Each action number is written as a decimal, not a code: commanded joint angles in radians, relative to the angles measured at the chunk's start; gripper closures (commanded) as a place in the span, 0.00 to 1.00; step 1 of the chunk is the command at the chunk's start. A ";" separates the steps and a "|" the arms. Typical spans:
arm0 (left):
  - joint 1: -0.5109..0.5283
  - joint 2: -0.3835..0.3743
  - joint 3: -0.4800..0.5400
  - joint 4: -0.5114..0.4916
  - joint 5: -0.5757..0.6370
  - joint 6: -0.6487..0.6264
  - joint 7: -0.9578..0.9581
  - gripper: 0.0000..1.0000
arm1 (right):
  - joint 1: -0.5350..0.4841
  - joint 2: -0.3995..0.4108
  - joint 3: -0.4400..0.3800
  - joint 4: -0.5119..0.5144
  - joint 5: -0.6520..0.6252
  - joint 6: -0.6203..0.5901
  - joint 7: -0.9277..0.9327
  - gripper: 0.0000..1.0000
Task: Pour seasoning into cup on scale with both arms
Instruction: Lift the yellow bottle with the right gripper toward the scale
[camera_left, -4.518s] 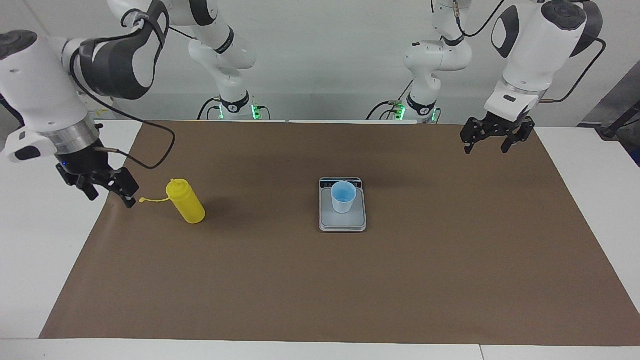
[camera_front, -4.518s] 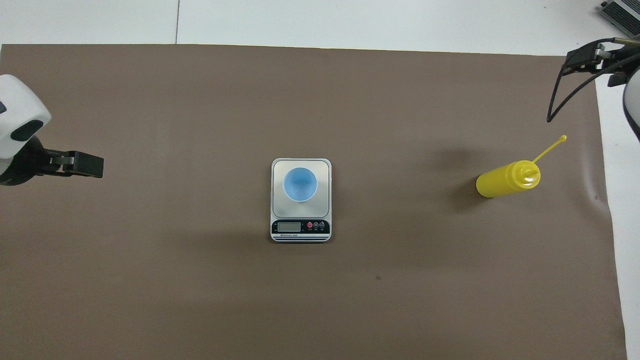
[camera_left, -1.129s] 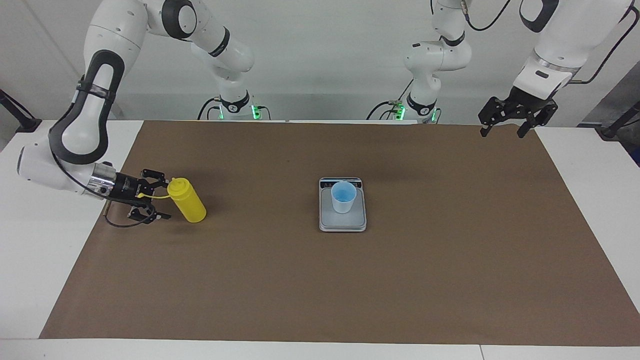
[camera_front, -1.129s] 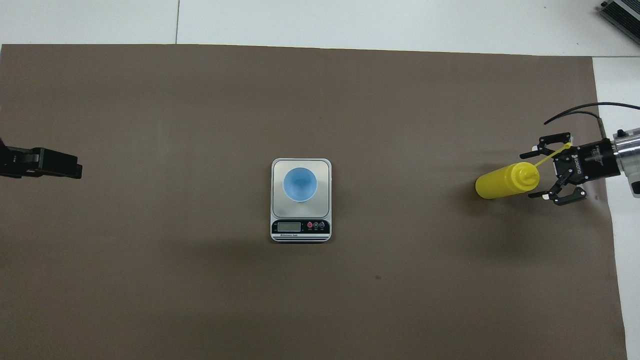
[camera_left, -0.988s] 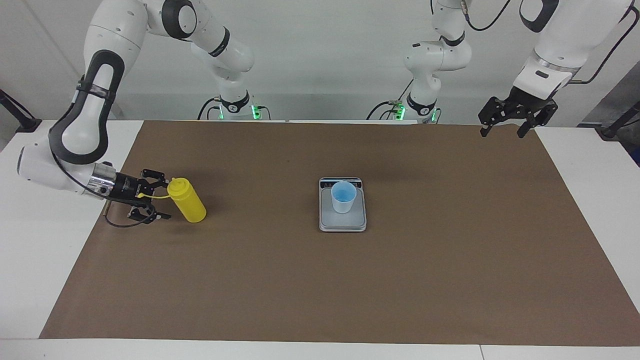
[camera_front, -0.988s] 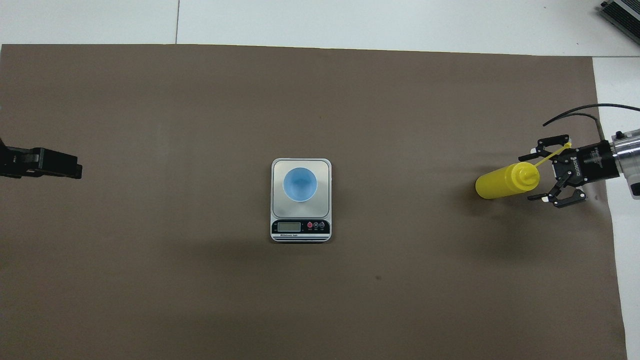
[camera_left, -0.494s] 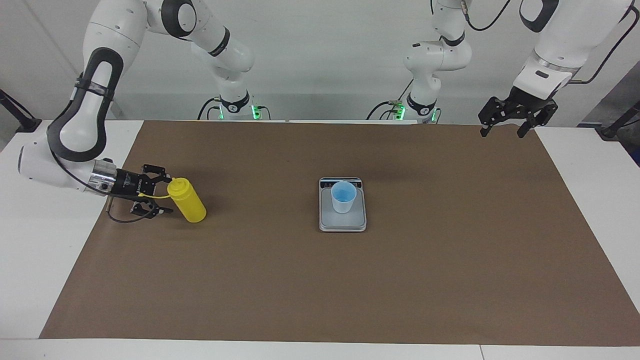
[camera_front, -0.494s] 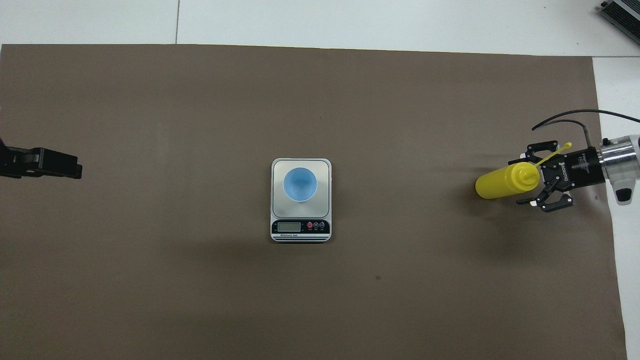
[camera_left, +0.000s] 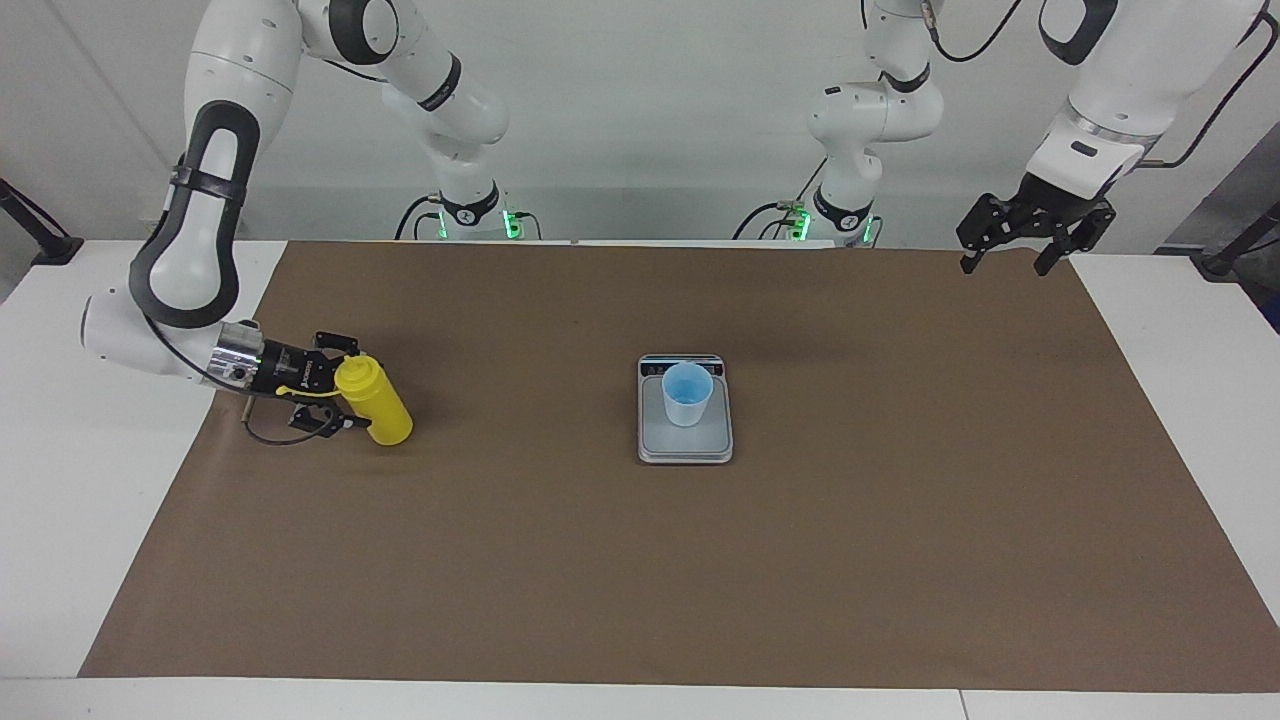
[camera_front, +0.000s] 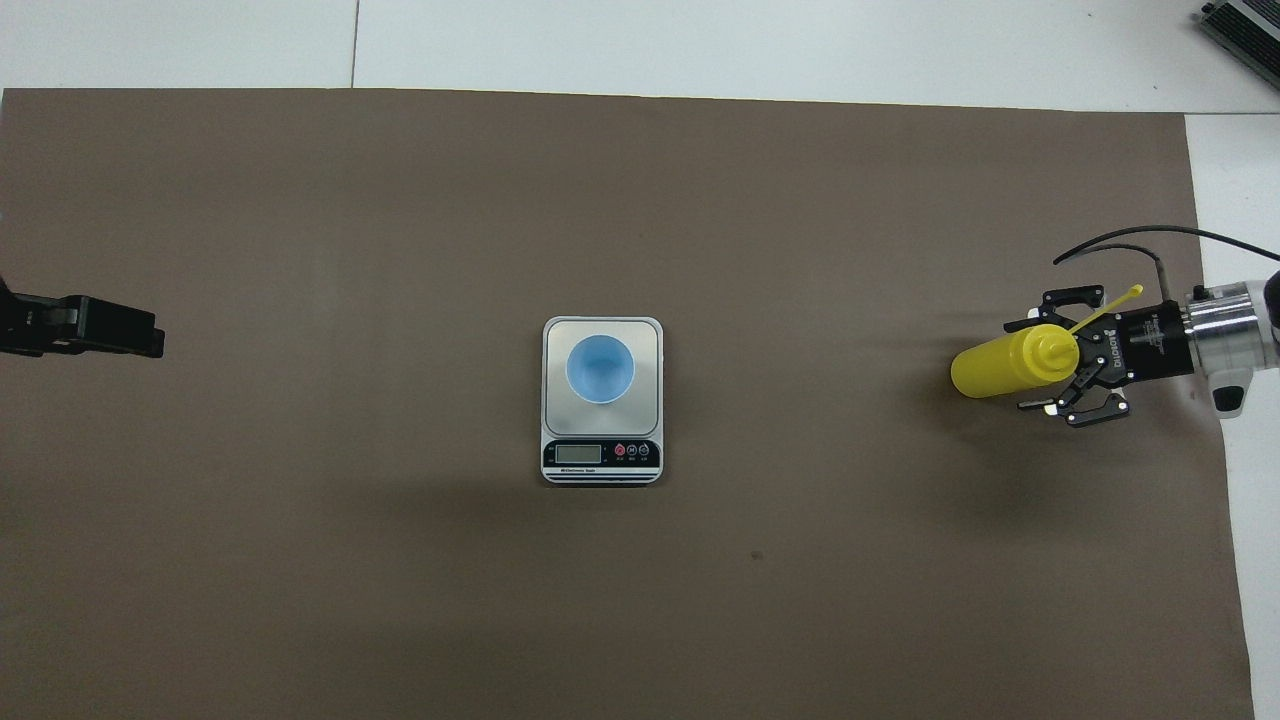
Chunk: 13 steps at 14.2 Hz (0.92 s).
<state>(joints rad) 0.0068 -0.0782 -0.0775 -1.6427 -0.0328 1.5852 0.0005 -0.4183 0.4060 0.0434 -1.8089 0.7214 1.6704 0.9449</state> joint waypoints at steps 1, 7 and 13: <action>0.015 -0.014 -0.004 -0.011 -0.015 -0.011 0.010 0.00 | 0.000 -0.041 0.001 -0.058 0.026 0.028 -0.057 0.05; 0.015 -0.014 -0.004 -0.011 -0.015 -0.011 0.010 0.00 | 0.001 -0.047 0.003 -0.035 0.039 0.032 -0.022 0.96; 0.015 -0.014 -0.004 -0.011 -0.015 -0.011 0.010 0.00 | 0.203 -0.145 0.004 0.009 0.020 0.215 0.306 1.00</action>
<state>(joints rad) 0.0068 -0.0782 -0.0775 -1.6427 -0.0328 1.5848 0.0005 -0.2812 0.3069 0.0491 -1.8039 0.7305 1.8316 1.1300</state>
